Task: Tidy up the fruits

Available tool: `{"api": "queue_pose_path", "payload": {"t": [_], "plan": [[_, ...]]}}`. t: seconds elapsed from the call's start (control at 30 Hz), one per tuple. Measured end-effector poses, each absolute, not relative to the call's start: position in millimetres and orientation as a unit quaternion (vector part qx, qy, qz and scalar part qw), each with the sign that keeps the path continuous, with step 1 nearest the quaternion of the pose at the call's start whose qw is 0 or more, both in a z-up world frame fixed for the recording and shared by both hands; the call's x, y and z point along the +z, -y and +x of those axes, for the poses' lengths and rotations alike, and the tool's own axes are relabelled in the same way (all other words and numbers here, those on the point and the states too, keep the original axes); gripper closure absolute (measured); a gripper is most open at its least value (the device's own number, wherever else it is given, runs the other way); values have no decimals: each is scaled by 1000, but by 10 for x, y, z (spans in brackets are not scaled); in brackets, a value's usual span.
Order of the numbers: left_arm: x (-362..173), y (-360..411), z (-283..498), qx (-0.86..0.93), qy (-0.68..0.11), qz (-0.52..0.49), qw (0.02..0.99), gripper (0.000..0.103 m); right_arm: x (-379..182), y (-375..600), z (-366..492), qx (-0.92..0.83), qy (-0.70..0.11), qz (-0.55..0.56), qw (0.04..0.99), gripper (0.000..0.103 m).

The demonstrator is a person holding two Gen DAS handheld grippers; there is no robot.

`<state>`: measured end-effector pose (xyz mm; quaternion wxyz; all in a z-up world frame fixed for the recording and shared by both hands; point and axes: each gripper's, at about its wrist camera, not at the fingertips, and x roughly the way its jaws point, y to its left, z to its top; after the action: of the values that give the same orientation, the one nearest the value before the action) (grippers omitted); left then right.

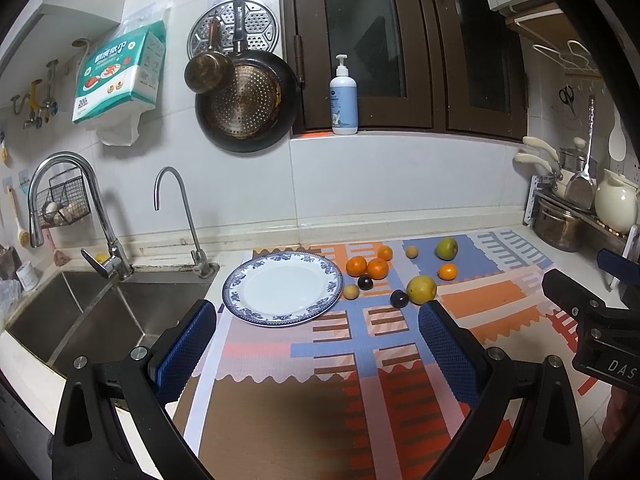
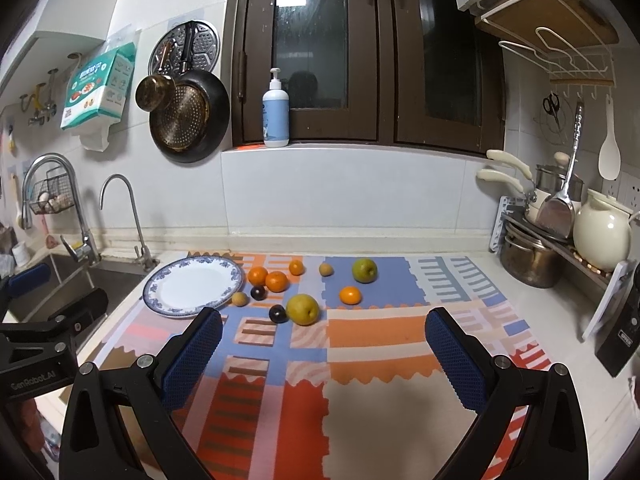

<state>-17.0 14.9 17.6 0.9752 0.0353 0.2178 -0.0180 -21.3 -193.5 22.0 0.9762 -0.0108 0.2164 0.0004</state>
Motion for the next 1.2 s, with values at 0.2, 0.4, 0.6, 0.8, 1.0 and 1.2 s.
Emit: {"api": "queue_pose_path", "payload": {"t": [0.2, 0.4, 0.6, 0.8, 1.0, 1.2], "plan": [[190, -148, -170, -18, -217, 35, 975, 0, 242, 1950, -198, 4, -214, -10, 977, 1], [205, -144, -170, -18, -214, 34, 976, 0, 239, 1955, -196, 5, -214, -10, 977, 1], [217, -127, -159, -19, -214, 36, 976, 0, 239, 1955, -185, 5, -213, -9, 977, 1], [208, -108, -145, -21, -214, 37, 976, 0, 236, 1951, -189, 5, -213, -9, 977, 1], [203, -92, -126, -22, -215, 36, 976, 0, 232, 1952, -185, 5, -213, -9, 977, 1], [178, -60, -65, -23, -219, 37, 975, 0, 237, 1953, -167, 6, -214, -9, 977, 1]]}}
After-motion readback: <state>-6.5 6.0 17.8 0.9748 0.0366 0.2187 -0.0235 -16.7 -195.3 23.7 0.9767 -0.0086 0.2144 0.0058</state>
